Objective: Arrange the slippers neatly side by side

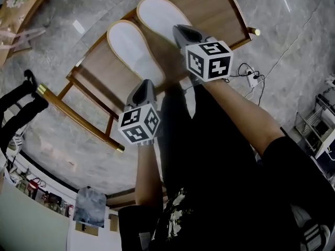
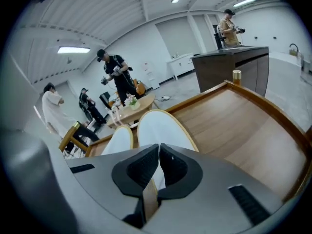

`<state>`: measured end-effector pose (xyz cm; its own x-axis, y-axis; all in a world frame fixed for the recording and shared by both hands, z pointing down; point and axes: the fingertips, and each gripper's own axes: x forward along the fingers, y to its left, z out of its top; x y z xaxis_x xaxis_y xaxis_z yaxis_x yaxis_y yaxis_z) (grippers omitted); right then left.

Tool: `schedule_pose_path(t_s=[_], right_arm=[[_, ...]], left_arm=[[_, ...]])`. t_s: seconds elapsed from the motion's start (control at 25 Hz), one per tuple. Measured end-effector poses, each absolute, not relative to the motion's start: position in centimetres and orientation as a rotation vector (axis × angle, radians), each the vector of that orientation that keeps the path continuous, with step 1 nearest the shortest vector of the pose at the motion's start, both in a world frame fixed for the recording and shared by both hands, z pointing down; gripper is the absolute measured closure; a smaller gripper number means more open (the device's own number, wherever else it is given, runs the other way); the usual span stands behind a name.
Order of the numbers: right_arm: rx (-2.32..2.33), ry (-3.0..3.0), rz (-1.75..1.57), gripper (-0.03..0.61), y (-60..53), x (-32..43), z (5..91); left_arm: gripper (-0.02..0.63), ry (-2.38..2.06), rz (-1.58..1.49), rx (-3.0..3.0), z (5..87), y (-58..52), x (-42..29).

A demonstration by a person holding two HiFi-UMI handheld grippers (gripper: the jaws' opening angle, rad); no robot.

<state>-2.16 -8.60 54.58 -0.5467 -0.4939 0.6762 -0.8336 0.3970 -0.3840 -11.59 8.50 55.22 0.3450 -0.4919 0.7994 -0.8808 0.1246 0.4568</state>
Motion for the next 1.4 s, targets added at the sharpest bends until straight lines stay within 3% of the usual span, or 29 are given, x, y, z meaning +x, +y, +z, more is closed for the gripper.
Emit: schedule_pose_path(t_s=[0.44,0.88,1.4], right_arm=[[1.177,-2.214,1.141,0.572,-7.1,-4.7,52.6],[0.959,-2.256,0.823,0.572,-4.9,-6.2,53.5],[0.863,-2.335,0.796,0.571,-4.1,-7.6,53.5]], left_arm=[[0.606,-1.304,0.411,1.521,55.0,8.9,-11.9],[0.606,-1.315,0.400,1.501,55.5,9.6,-12.8],[0.606,-1.312,0.400,1.484,56.2,9.7,-12.7]])
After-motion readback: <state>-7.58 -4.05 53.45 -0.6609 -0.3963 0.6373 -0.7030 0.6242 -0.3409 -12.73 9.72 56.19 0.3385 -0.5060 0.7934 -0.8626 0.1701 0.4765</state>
